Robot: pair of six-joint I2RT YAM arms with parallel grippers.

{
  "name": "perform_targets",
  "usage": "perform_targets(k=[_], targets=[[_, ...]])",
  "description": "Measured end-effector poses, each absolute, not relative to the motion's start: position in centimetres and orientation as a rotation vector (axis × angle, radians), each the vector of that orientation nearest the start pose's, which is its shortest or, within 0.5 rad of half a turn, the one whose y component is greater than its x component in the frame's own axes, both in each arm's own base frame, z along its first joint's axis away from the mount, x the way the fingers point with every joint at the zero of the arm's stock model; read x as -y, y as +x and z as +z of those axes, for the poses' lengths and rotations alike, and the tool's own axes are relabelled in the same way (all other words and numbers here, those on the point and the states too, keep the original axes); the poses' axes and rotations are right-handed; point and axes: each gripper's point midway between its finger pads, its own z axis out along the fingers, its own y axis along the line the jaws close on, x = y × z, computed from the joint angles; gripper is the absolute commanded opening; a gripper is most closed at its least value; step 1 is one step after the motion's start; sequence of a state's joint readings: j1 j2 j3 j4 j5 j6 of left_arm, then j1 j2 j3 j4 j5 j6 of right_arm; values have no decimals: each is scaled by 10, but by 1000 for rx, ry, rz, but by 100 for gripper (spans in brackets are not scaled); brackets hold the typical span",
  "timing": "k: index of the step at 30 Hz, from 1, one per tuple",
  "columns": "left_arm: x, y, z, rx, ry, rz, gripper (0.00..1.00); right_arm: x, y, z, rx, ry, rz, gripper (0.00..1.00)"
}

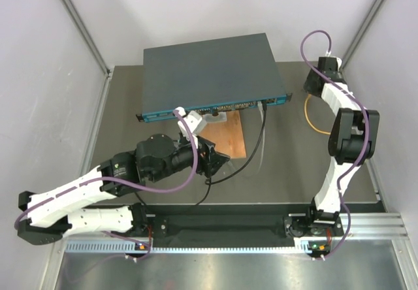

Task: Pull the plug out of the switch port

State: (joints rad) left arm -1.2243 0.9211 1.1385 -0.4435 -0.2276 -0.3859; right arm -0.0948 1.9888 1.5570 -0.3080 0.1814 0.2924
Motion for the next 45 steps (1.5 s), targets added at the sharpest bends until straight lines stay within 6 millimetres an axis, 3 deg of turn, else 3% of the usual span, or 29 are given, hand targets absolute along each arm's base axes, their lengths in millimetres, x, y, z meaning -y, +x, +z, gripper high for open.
perform_targets(k=[2,6,9,16,21,27,33,35,36,38,42,45], targets=[[291,131,349,-1789,604,-936,70,69,524,110,-2252,539,-108,70],[287,130,366,-1780,567,-965,70,67,513,115,-2274,554,-102,73],[286,131,375,-1782,525,-983,70,54,487,144,-2256,559,-53,73],[307,152,383,-1851,452,-915,71,-5,393,235,-2090,512,270,63],[316,173,386,-1885,396,-842,71,-39,328,260,-2026,485,495,48],[326,203,392,-1908,303,-823,70,-79,282,304,-1947,386,779,47],[334,224,379,-1961,233,-853,69,-118,262,321,-1895,286,1091,61],[337,229,377,-1971,209,-871,68,-125,262,320,-1891,277,1167,59],[338,232,377,-1971,201,-879,67,-128,261,318,-1889,275,1192,50],[340,238,377,-1971,182,-896,67,-132,261,317,-1886,280,1243,46],[339,255,374,-1974,143,-892,64,-141,262,326,-1849,265,1308,45],[336,272,372,-1982,117,-883,63,-159,261,332,-1836,214,1373,46]])
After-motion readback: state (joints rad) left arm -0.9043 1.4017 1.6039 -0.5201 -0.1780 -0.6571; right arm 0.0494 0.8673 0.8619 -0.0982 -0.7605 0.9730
